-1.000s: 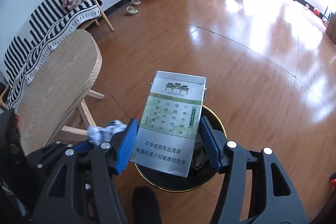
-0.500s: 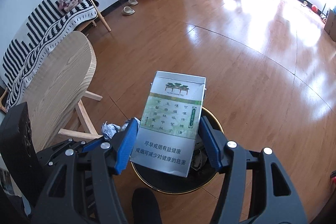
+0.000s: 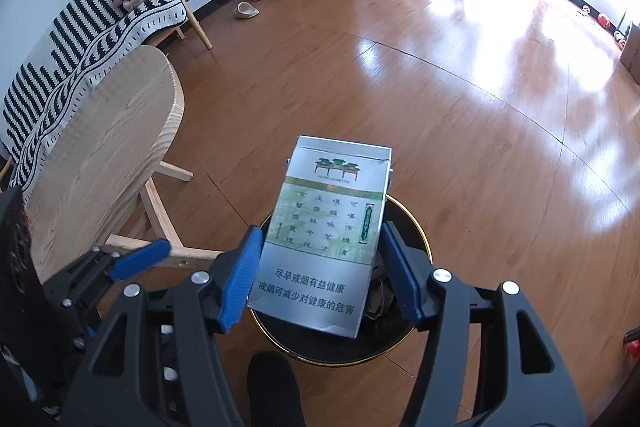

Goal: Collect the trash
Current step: 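Carry both items to the black bin and open both tools to drop them, then return both tools from the bin to the table, then grasp the red box with the left tool while the right tool clamps its other side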

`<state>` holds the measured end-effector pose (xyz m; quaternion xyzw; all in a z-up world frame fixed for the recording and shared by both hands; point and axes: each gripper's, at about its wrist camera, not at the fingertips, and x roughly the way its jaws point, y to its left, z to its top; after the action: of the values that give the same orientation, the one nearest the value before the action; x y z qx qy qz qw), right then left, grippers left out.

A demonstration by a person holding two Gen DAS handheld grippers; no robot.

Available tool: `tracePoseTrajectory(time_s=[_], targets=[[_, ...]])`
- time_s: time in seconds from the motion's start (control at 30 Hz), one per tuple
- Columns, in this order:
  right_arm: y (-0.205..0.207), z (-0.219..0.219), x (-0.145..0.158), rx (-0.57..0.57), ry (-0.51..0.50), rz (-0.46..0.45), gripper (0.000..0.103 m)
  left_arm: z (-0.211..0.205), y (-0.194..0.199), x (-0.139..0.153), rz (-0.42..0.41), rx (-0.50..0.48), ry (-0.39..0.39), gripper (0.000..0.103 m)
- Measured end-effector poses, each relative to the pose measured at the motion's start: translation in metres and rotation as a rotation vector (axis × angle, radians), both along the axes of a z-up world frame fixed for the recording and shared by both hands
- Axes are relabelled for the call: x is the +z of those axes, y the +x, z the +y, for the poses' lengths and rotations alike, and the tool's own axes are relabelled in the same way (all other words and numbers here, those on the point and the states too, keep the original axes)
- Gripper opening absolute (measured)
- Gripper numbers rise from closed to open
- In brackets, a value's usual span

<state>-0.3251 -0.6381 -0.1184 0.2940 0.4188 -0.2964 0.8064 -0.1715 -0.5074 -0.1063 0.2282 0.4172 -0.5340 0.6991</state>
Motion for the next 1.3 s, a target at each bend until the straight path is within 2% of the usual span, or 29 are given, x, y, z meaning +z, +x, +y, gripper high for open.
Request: tracePoseTrajectory(time_s=[0.07,0.13,0.33,0.47,0.6,0.73,0.83,1.0,1.1,1.2,1.3], targets=[[0.003,0.0,-0.001,0.002,-0.001,0.01,0.062,0.007,0.005,0.005,-0.005,0.012,-0.012,0.069],[0.008,0.002,-0.002,0.002,-0.008,0.019,0.072,0.014,0.012,0.011,-0.013,0.028,-0.024,0.073],[0.026,0.011,0.0,0.023,-0.019,0.023,0.075,0.049,0.042,0.034,-0.061,0.098,-0.055,0.085],[0.056,0.029,0.011,0.069,-0.025,-0.002,0.076,0.088,0.08,0.054,-0.126,0.2,-0.066,0.09],[0.106,0.068,0.028,0.178,-0.044,-0.039,0.077,0.154,0.134,0.072,-0.171,0.363,-0.08,0.091],[0.179,0.133,0.043,0.357,-0.062,-0.074,0.081,0.231,0.188,0.085,-0.26,0.517,-0.062,0.093],[0.24,0.184,0.05,0.497,-0.016,-0.101,0.081,0.296,0.227,0.087,-0.323,0.619,-0.021,0.093],[0.34,0.285,0.061,0.728,0.053,-0.124,0.081,0.407,0.297,0.079,-0.327,0.804,0.024,0.094],[0.402,0.341,0.069,0.829,0.092,-0.149,0.081,0.457,0.33,0.07,-0.306,0.874,0.035,0.093],[0.475,0.391,0.069,0.895,0.126,-0.154,0.081,0.485,0.36,0.059,-0.287,0.909,0.032,0.093],[0.528,0.423,0.06,0.926,0.173,-0.142,0.081,0.489,0.382,0.052,-0.268,0.891,0.021,0.094]])
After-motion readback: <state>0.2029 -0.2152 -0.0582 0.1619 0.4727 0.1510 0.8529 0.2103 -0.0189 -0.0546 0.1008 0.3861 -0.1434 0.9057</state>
